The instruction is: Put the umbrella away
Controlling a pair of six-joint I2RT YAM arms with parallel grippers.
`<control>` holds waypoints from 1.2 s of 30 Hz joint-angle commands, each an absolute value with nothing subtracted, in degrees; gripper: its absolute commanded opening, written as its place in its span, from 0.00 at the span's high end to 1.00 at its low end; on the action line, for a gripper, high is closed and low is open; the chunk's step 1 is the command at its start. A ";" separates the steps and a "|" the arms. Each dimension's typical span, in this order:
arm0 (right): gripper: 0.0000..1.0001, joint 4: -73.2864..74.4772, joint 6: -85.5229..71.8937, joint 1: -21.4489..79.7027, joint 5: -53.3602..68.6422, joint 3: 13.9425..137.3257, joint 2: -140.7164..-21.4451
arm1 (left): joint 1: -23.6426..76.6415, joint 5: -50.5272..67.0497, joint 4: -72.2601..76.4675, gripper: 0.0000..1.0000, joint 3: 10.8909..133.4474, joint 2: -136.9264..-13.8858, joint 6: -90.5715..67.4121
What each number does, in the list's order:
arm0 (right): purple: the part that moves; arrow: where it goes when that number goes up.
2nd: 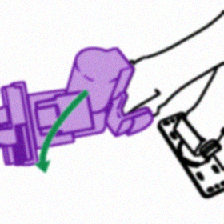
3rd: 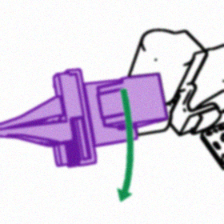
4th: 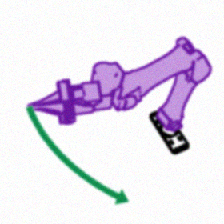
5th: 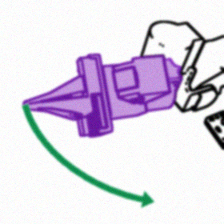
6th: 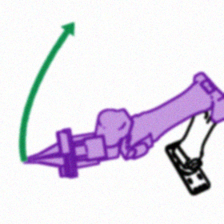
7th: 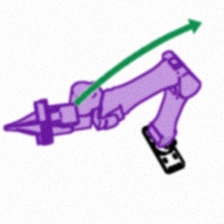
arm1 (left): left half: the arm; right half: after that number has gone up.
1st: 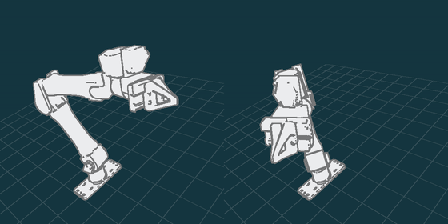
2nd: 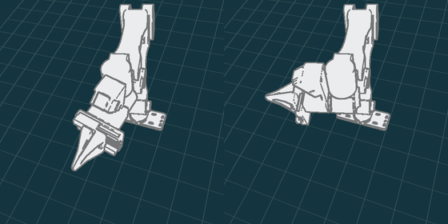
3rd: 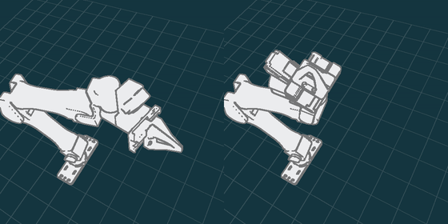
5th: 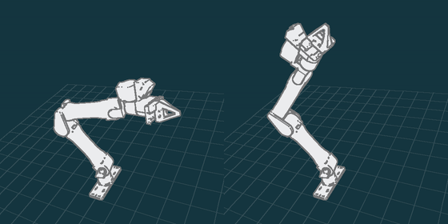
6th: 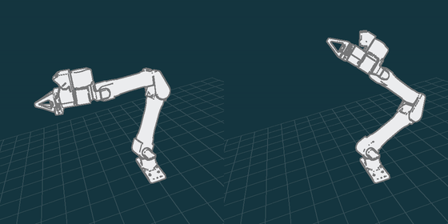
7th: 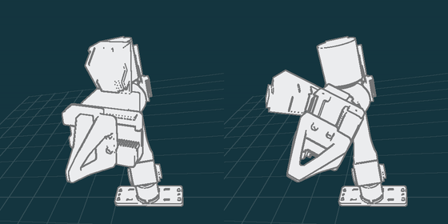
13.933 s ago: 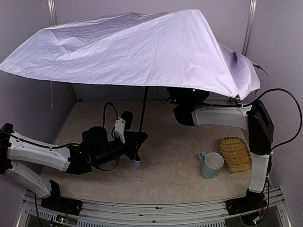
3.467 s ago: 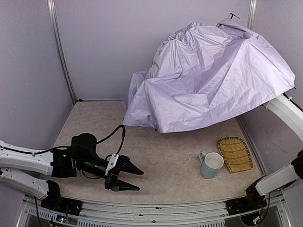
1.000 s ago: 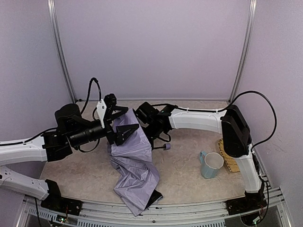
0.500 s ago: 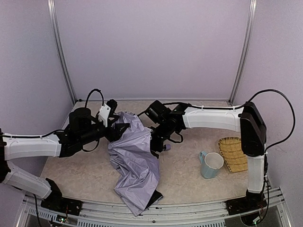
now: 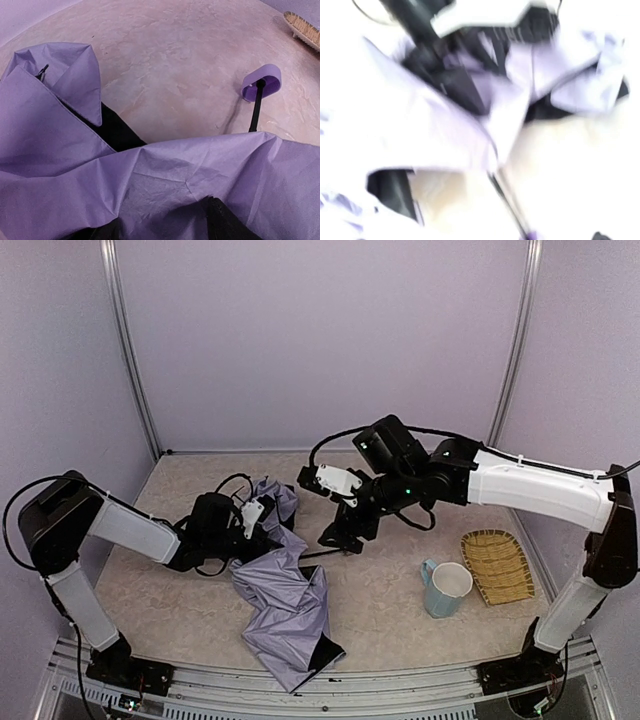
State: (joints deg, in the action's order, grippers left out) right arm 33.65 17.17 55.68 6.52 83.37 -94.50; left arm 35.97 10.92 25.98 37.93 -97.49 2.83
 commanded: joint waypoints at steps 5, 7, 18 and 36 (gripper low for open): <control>0.04 29.13 30.76 69.09 3.51 85.54 -106.19 | 35.77 16.12 25.96 0.42 39.29 -100.06 1.36; 0.05 28.83 31.95 69.68 1.03 88.22 -110.74 | 35.81 16.28 25.71 0.42 39.29 -99.88 1.78; 0.55 17.29 35.78 69.70 -15.65 90.54 -115.61 | 35.81 18.49 26.03 0.41 39.02 -99.83 2.57; 1.00 24.60 19.07 66.51 -5.86 93.35 -103.25 | 37.97 19.11 33.27 0.27 33.27 -74.92 4.37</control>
